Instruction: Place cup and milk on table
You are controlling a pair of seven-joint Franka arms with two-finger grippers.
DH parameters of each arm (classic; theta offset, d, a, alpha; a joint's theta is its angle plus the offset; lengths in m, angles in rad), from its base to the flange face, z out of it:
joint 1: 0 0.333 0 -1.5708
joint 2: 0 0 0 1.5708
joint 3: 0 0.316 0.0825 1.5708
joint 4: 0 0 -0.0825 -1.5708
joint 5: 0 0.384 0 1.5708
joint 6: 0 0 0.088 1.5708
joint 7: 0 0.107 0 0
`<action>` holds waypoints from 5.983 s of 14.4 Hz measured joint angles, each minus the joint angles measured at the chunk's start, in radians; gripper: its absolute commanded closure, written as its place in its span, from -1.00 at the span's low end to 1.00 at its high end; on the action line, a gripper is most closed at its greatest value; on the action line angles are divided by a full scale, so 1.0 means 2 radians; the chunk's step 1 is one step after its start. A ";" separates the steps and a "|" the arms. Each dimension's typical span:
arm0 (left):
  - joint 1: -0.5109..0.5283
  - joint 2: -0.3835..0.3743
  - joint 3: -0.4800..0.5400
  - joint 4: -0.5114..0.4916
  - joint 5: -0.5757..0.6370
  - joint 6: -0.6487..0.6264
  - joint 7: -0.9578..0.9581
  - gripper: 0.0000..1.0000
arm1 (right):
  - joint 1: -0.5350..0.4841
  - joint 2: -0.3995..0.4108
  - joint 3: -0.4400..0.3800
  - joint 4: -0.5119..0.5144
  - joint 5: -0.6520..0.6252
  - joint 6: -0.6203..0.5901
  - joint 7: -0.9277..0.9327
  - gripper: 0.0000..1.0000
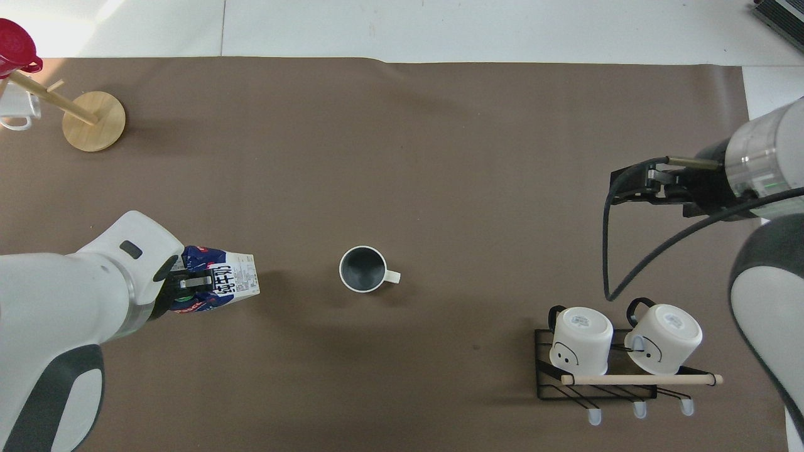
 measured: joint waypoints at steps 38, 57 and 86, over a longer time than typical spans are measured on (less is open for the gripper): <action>-0.090 0.103 -0.008 0.024 0.011 0.080 -0.120 -1.00 | -0.044 0.012 0.000 0.040 -0.023 -0.075 -0.098 -1.00; 0.050 0.104 0.045 0.297 0.026 -0.227 0.092 -1.00 | -0.044 0.012 0.000 0.040 -0.023 -0.076 -0.098 -1.00; 0.081 0.103 0.034 0.314 0.020 -0.281 0.144 -1.00 | -0.044 0.012 0.000 0.040 -0.023 -0.078 -0.098 -1.00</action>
